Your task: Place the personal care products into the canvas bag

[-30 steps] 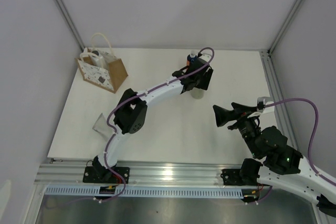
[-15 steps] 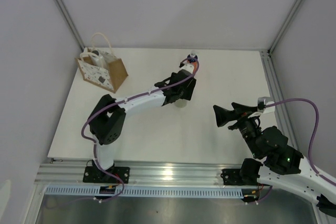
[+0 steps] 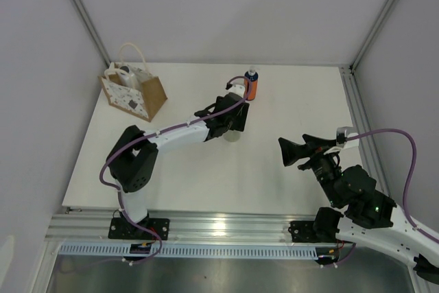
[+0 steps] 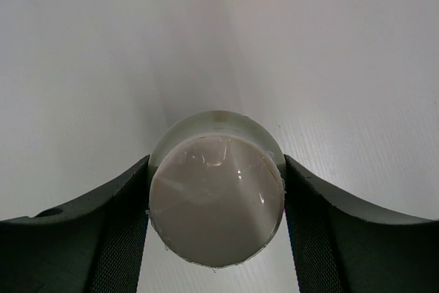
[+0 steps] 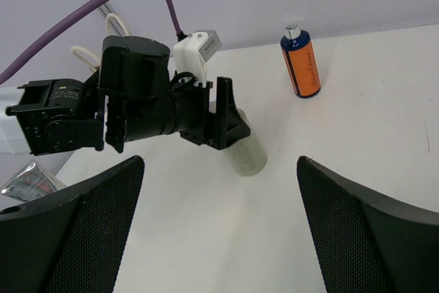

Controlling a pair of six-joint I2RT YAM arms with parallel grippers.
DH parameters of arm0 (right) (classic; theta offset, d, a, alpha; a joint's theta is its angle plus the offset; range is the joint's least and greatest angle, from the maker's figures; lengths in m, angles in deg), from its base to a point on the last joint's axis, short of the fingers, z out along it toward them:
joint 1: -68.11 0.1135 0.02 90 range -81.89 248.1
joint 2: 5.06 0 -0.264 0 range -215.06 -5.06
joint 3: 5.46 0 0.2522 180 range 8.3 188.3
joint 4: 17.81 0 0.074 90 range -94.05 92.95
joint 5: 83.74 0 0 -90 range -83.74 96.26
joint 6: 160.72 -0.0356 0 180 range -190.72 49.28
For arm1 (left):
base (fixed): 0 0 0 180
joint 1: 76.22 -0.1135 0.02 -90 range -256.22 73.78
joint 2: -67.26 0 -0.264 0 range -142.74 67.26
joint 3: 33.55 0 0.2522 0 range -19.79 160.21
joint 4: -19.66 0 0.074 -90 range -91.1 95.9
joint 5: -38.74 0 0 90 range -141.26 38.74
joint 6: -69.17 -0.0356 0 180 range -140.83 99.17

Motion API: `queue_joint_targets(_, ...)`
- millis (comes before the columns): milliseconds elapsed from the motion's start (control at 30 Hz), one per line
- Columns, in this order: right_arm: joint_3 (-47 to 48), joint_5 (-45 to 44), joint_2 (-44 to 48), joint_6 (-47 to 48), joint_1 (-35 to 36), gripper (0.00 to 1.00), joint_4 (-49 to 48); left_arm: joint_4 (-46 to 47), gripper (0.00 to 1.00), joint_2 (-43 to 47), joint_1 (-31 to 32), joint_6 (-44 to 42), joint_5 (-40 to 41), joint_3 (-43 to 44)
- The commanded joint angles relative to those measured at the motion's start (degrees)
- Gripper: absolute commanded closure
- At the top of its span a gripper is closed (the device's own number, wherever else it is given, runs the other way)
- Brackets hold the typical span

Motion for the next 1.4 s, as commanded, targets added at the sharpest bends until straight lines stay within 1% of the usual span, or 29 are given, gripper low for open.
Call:
queue_joint_targets(0,0.76,-0.63,0.71,-0.72,0.00,0.03,-0.89,-2.23,0.32,-0.83,-1.13,1.21,0.30,-0.31)
queue_joint_targets(200,0.85,-0.36,0.89,-0.72,0.00,0.03,-0.80,-2.40,0.25,-1.18,-1.66,1.57,0.12,-0.04)
queue_joint_targets(267,0.85,-0.28,1.06,-0.72,0.08,0.03,-0.72,-2.23,0.21,-1.18,-1.66,1.30,-0.23,0.13)
queue_joint_targets(333,0.85,-0.28,1.15,-0.72,0.00,0.03,-0.72,-2.40,0.15,-1.62,-1.66,1.21,-0.32,0.48)
queue_joint_targets(467,0.85,-0.36,1.15,-0.72,-0.09,0.03,-0.72,-2.58,0.17,-2.33,-1.83,0.77,-0.58,1.18)
queue_joint_targets(567,0.85,-0.45,1.15,-0.72,0.00,0.03,-0.63,-2.41,0.21,-2.68,-1.92,0.25,-0.50,1.63)
queue_joint_targets(633,0.85,-0.19,1.15,-0.81,0.00,0.03,-0.63,-1.44,0.34,-2.59,-1.75,-0.36,-0.41,1.54)
queue_joint_targets(667,0.85,-0.19,1.15,-0.90,0.00,0.04,-0.63,-0.92,0.42,-2.42,-1.83,-0.63,-0.49,1.36)
queue_joint_targets(700,0.85,-0.19,1.15,-0.81,0.00,0.04,-0.63,-0.82,0.61,-2.41,-1.83,-0.98,-0.15,1.54)
queue_joint_targets(767,0.85,-0.10,1.15,-0.81,0.00,0.04,-0.63,-0.91,0.74,-2.15,-1.83,-1.16,0.12,2.06)
queue_joint_targets(800,0.85,-0.10,1.15,-0.81,0.00,0.03,-0.63,-1.08,0.79,-1.98,-1.83,-1.16,0.47,2.06)
queue_joint_targets(833,0.85,0.16,1.15,-0.81,0.00,0.04,-0.80,-1.52,0.78,-2.06,-1.83,-1.16,0.56,2.76)
queue_joint_targets(900,0.85,0.34,0.98,-0.81,0.00,0.03,-0.72,-4.24,0.41,-3.20,-1.83,-0.63,0.82,4.34)
queue_joint_targets(933,0.94,0.34,0.98,-0.81,0.00,0.03,-0.63,-4.77,0.31,-3.55,-1.83,-0.63,0.74,5.31)
queue_joint_targets(1000,0.94,0.34,1.07,-0.81,0.00,0.04,-0.54,-4.78,0.25,-4.17,-1.84,-0.89,0.82,5.84)
queue_joint_targets(1233,0.94,0.34,1.07,-0.81,0.08,0.03,-0.63,-4.16,0.24,-3.38,-1.83,-0.46,2.14,5.49)
queue_joint_targets(1300,0.94,0.43,1.15,-0.81,0.00,0.03,-0.54,-4.25,0.21,-3.64,-1.83,-0.80,1.88,6.02)
queue_joint_targets(1333,1.02,0.43,1.07,-0.81,0.00,0.03,-0.54,-4.25,0.18,-3.82,-1.92,-0.89,1.70,6.19)
queue_joint_targets(1367,0.94,0.43,1.07,-0.81,0.00,0.03,-0.54,-4.16,0.05,-4.00,-1.84,-1.07,1.53,6.37)
